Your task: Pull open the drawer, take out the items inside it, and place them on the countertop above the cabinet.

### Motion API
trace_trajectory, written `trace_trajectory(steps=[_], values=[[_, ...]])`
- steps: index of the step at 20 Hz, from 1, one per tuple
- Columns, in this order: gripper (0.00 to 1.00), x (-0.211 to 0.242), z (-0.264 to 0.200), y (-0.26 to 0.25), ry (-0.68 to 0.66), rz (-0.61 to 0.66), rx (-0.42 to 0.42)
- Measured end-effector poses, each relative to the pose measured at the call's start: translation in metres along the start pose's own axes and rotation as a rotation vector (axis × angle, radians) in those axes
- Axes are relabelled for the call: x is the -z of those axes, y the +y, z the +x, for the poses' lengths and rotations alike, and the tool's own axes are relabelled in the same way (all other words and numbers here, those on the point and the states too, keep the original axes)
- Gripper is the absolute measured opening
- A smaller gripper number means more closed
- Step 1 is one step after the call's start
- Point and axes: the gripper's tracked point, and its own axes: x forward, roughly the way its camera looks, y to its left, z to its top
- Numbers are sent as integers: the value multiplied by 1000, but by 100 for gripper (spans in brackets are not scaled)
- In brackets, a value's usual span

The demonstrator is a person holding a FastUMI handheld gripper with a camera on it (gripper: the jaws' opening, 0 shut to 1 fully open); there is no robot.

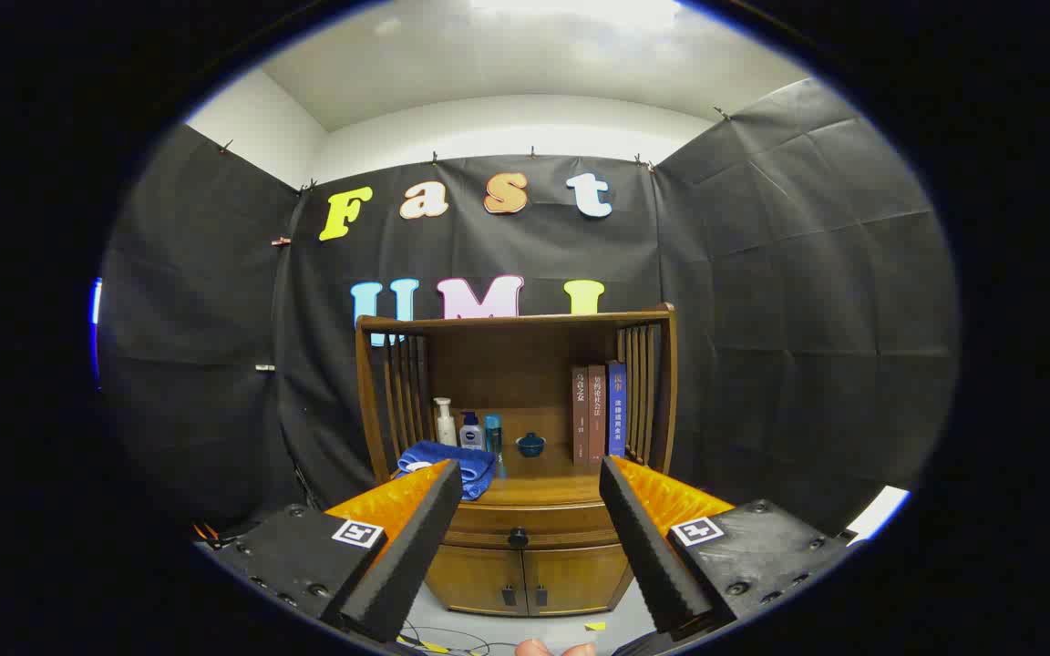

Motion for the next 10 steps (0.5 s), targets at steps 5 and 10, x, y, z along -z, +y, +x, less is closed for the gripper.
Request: trace_trajectory(steps=[5, 10], values=[[99, 3, 1, -3, 10, 0, 4], [99, 3, 2, -1, 9, 4, 4]])
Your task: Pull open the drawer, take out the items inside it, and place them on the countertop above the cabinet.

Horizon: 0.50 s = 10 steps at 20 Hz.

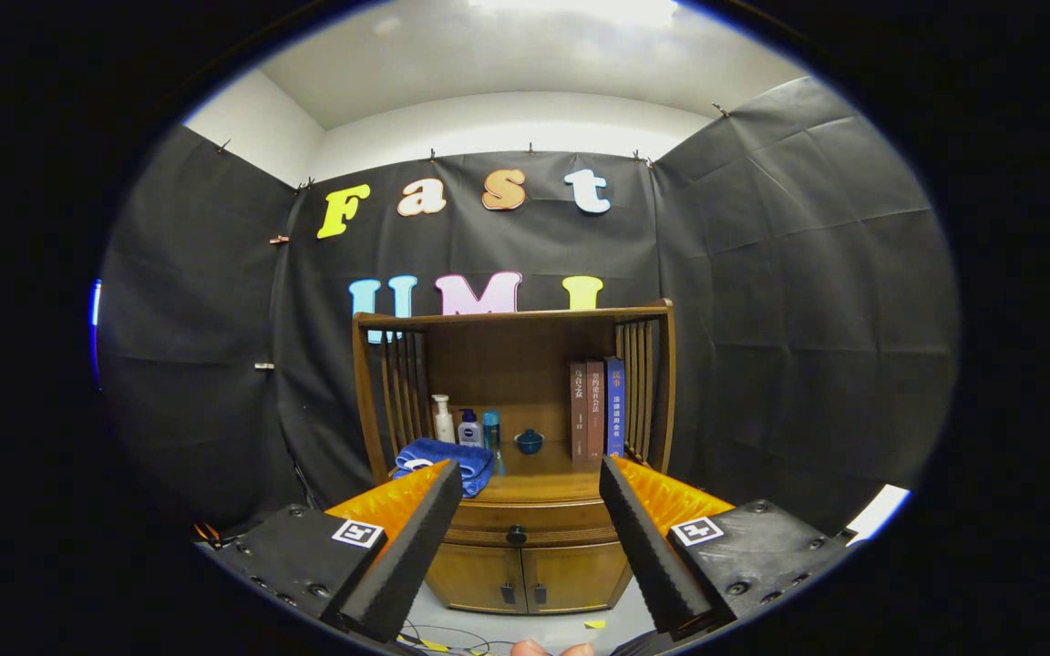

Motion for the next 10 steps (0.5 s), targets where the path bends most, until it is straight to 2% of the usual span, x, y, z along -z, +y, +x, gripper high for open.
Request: trace_trajectory(steps=[10], values=[[99, 2, 1, 4, 4, -1, -2]])
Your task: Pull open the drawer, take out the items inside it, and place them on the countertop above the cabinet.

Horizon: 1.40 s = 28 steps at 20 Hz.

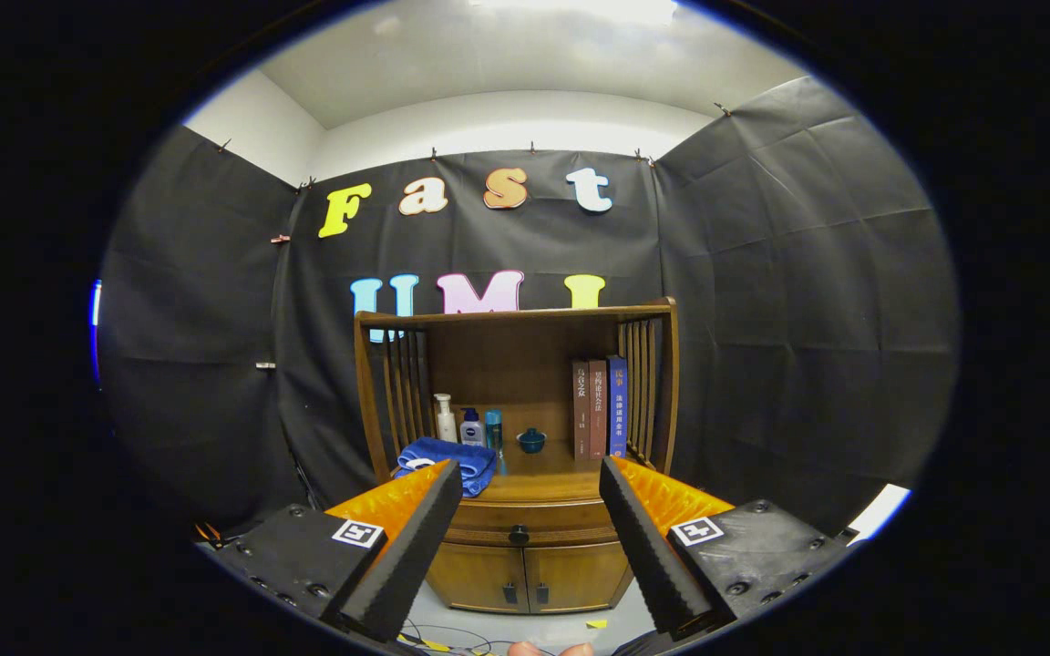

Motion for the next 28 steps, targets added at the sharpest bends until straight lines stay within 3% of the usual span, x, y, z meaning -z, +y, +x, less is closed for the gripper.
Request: trace_trajectory(steps=[6, 11, 20, 28], values=[[99, 18, 7, 3, -4, 0, -7], [99, 69, 33, 2, 24, -5, 2], [99, 164, 106, 15, -51, -19, 20], [99, 282, 182, 24, 116, 1, 2]])
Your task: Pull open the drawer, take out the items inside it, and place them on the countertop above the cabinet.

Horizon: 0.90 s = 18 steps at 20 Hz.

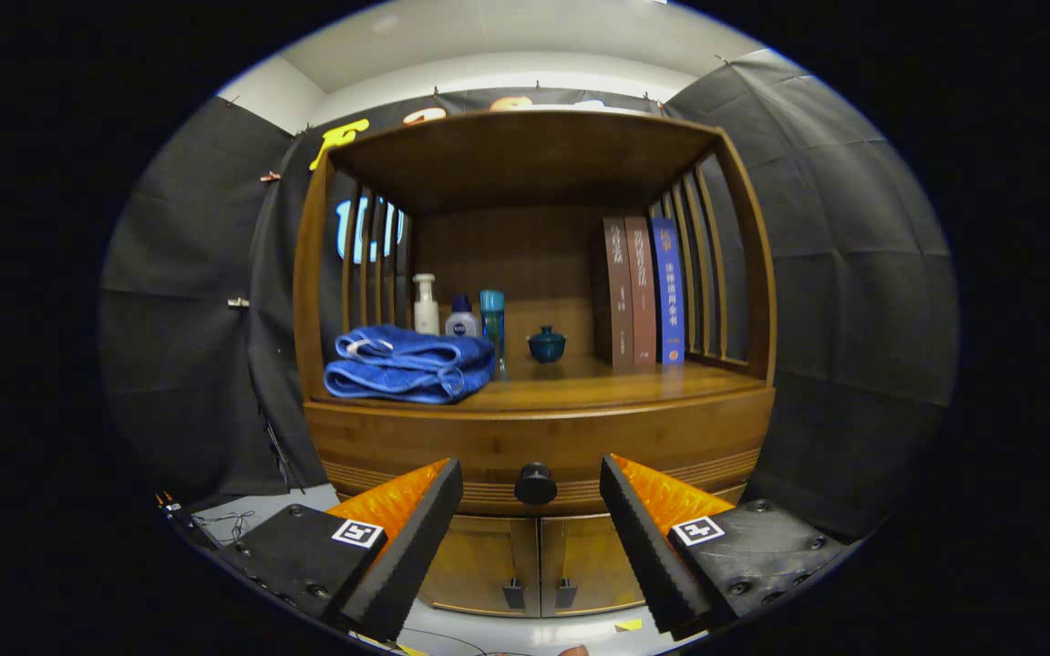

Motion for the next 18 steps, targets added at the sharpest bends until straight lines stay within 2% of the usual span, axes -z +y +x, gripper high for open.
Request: trace_trajectory(steps=[5, 7, 10, 15, 16, 18], values=[[98, 33, 54, -3, 66, 4, 16], [91, 43, 72, -2, 85, 3, 18], [63, 65, 91, -5, 136, 4, 35], [38, 63, 91, -4, 88, 3, 38], [30, 59, 86, -4, 91, -1, 38], [30, 61, 90, -3, 103, -2, 27]])
